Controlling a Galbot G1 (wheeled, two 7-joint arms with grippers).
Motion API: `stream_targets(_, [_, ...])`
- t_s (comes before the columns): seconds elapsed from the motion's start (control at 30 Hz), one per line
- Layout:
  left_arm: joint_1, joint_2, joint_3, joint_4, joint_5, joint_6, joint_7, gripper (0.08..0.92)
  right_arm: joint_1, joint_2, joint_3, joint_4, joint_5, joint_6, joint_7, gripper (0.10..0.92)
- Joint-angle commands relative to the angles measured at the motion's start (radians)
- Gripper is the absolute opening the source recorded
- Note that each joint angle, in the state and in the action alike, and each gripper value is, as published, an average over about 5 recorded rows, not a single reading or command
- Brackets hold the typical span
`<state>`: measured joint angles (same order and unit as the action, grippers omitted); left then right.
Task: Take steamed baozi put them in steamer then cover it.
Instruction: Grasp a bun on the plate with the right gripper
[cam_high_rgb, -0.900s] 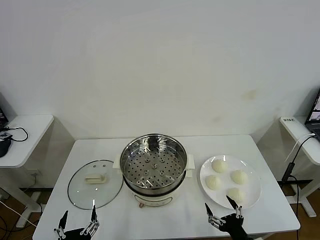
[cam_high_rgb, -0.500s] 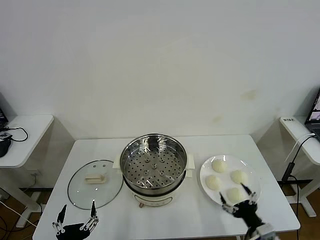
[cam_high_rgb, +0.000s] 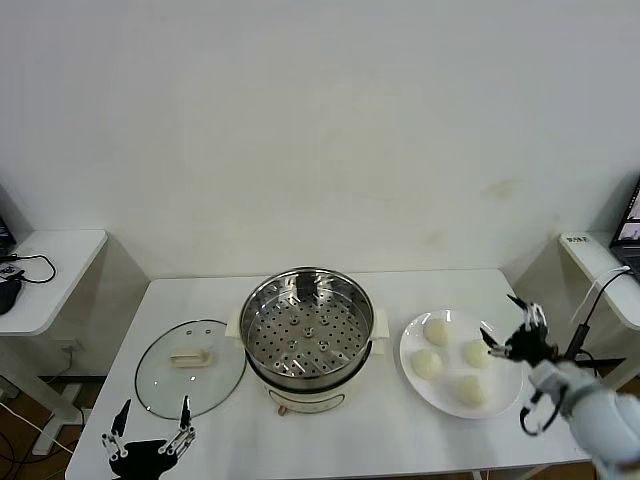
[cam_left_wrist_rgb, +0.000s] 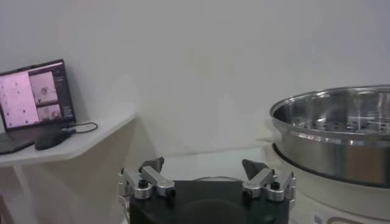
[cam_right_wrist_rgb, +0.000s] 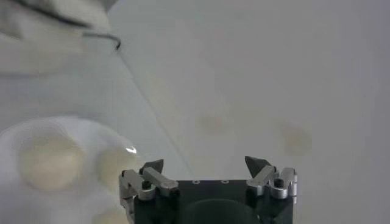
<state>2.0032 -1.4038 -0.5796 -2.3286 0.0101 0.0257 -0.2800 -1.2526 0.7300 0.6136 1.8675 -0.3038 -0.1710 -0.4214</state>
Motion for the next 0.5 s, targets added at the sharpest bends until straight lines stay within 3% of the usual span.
stream_targets(0.03, [-0.007,-0.001,-0.015,-0.001,0.031,0.01,0.024,0.823,0.591,-0.243,-0.439,-0.272,-0.088,0.012,-0.348,0.823])
stream_targets(0.23, [-0.014,-0.003,-0.026,-0.002,0.033,0.012,0.035,0.823,0.981,-0.241,-0.869,-0.41,0.003,0.031,-0.55,0.823])
stream_targets(0.5, [-0.029,0.0,-0.05,-0.003,0.027,0.018,0.04,0.823,1.232,-0.184,-1.239,-0.493,0.065,0.086,-0.669,0.823])
